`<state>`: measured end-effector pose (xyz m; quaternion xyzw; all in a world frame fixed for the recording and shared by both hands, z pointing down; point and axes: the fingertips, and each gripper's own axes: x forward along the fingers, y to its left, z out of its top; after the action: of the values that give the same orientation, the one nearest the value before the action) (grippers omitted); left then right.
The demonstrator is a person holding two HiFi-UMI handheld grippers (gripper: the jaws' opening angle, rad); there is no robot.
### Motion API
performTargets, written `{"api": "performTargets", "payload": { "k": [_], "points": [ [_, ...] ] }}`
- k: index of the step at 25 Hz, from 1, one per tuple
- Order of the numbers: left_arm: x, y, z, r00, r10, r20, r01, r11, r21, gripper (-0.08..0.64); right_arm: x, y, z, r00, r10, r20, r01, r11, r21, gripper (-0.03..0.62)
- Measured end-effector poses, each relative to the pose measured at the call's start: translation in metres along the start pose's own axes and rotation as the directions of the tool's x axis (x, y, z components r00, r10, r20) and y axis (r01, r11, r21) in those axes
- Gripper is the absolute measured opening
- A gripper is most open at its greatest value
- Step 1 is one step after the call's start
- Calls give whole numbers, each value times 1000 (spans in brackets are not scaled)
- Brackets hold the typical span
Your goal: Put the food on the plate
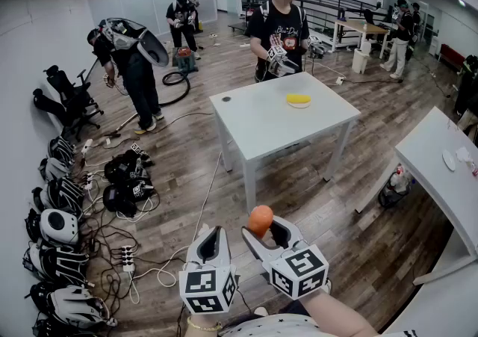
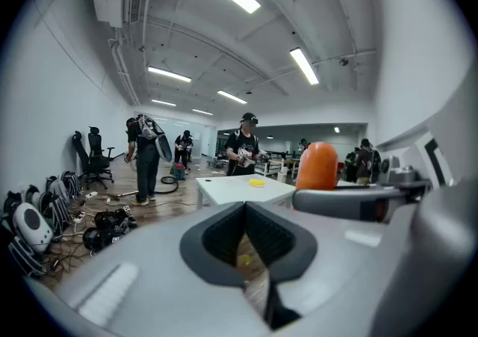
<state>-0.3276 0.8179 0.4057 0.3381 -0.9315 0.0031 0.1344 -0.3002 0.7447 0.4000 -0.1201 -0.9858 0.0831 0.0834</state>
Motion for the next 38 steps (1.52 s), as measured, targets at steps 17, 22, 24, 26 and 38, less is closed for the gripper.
{"api": "performTargets", "payload": {
  "k": [17,22,24,26,38],
  "points": [
    [154,-253,38,965,-260,11,260,965,49,8,-127,-262,50,961,-272,49,273,962,-13,218],
    [197,-344,44,944,-331,7,330,942,58,8,-179,-342,60,942,-332,55,333,943,-10,218],
    [211,-381,42,931,-365,-2,364,929,63,8,-200,-370,61,932,-359,58,360,933,-9,218],
    [223,-419,41,915,-403,-6,403,912,74,8,-224,-398,61,916,-395,61,396,918,-3,218],
    [262,-614,22,750,-654,-95,661,739,131,8,-367,-520,56,752,-652,94,647,758,83,218]
  ]
}}
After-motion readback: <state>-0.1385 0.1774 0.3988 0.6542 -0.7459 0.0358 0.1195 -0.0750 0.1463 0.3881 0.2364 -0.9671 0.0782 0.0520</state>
